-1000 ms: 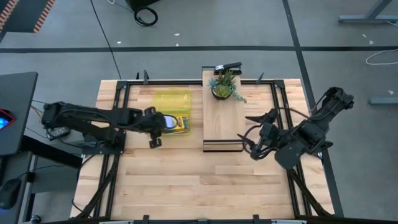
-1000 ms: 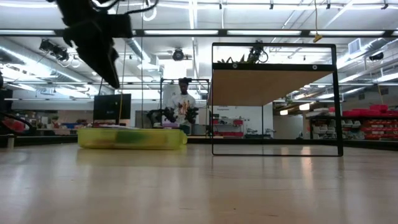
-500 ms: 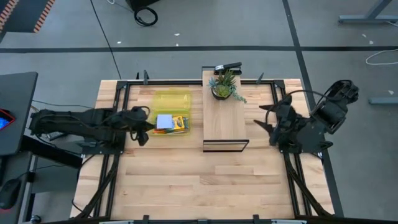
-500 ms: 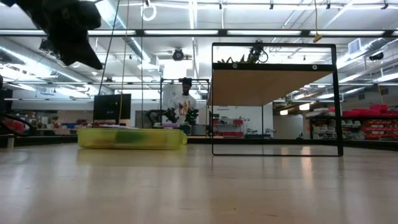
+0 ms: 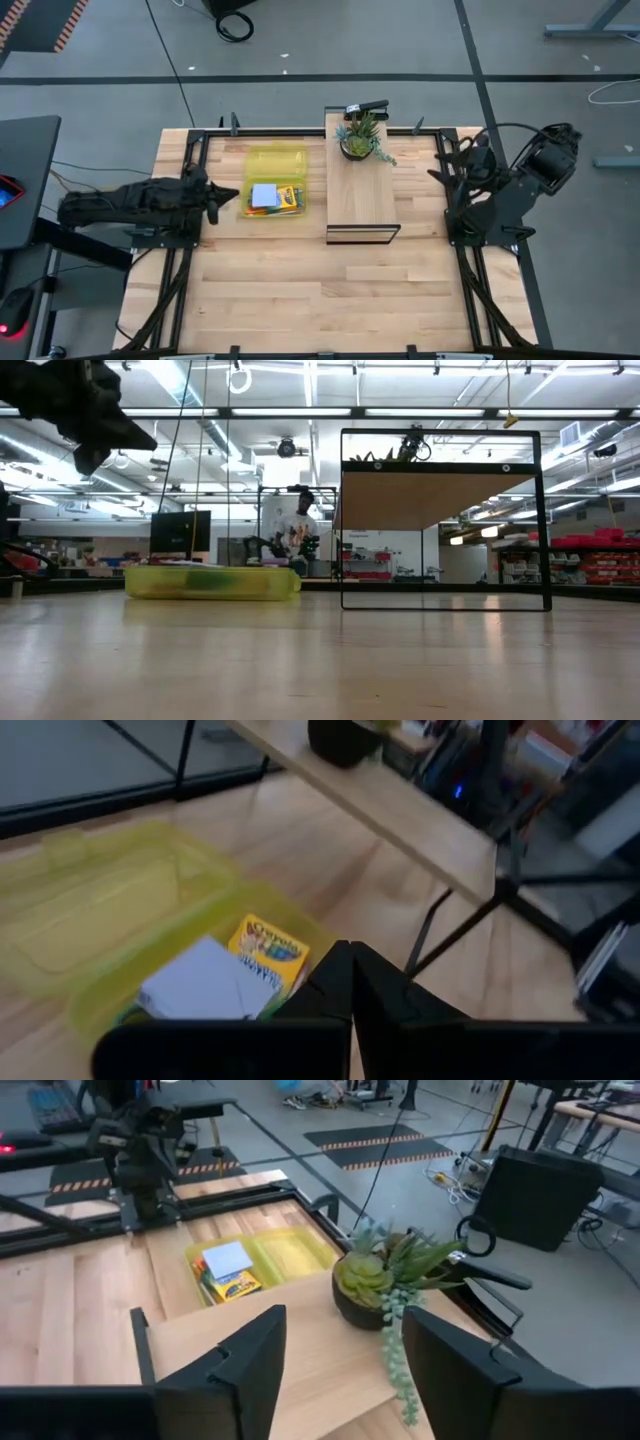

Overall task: Pack school essentials
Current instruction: Return to Home Position

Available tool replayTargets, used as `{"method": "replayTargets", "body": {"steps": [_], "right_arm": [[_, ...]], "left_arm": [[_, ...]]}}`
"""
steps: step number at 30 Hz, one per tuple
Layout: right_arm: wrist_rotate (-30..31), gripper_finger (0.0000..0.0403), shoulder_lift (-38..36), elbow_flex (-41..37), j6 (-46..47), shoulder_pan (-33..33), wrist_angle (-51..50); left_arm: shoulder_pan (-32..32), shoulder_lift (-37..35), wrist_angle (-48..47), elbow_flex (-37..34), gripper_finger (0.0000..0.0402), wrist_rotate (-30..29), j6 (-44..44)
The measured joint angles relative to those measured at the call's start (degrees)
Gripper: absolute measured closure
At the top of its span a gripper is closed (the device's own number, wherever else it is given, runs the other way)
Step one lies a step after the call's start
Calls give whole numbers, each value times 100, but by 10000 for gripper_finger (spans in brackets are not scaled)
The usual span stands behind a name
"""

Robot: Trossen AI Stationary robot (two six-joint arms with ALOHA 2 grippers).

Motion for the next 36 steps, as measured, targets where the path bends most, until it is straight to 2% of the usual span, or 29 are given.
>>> {"method": "replayTargets", "body": {"steps": [6,13,18,22,28,36], "right_arm": [[45,223,-224,-147,379,0,-231],[40,258,-700,-1257,1223,45,44],[119,284,-994,-1934,1746,347,389],[434,319,-1215,-2373,2494,730,470],[1002,391,-1378,-2795,3171,1340,480],[1865,396,-1692,-3380,4168,2088,466]], "left_arm": [[0,-676,188,-369,398,-80,-114],[0,-1377,123,-404,398,-206,27],[0,-1394,112,-385,396,-366,93],[-6,-1402,178,-577,399,-345,39],[-7,-1400,938,-928,399,-251,40],[-7,-1401,1640,-1408,399,-116,-122]]}}
